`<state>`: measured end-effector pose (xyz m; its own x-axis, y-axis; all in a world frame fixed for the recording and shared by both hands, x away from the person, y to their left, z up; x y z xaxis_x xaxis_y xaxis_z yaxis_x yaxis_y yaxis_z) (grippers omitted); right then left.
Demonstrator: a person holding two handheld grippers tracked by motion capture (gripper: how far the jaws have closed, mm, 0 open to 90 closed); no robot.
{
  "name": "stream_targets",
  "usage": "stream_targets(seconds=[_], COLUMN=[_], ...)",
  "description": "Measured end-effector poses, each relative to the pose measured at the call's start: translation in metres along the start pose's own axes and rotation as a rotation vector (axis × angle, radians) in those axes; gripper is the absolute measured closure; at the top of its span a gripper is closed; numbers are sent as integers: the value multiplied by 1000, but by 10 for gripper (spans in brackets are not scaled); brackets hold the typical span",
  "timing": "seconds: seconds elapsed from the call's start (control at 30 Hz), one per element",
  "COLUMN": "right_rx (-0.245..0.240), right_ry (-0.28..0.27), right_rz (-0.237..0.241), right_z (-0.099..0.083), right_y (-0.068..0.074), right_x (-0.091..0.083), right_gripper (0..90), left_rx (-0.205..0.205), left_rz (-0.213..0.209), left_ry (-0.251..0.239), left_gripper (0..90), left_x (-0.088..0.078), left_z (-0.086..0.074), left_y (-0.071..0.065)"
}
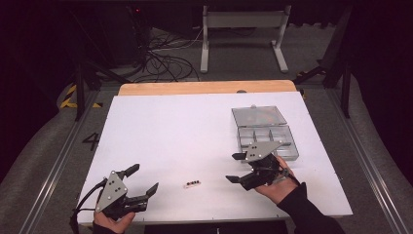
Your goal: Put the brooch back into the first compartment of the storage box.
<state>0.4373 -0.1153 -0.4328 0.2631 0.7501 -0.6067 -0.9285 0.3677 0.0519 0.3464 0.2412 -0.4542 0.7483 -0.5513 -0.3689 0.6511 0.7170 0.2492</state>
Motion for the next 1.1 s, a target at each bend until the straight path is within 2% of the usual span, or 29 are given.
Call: stream_targets(seconds=[0.67, 1.1], right_rx=[-44, -37], right_ry=[81, 99], right_rz=[62, 123], right_z=[18, 22], right_y=[8, 15], right_x=[45, 75], right_gripper=[336, 361], left_rx=[-4, 4], left_rz=[-5, -6], left_ry=[0, 2], left_gripper=[198, 198], left_x=[0, 0], left_z=[0, 0], left_y=[-1, 0])
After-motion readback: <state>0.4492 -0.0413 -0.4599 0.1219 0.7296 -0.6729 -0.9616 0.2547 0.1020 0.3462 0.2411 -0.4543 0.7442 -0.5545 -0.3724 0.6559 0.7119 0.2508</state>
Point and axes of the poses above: each handheld gripper's, and its own axes: x roughly forward along the jaws, z roughly out of its top, y roughly to its left, the point moved 3 cm from there along x, roughly forward along the jaws, and after that the axes turned 7 degrees about x, right-handed, at the moved point
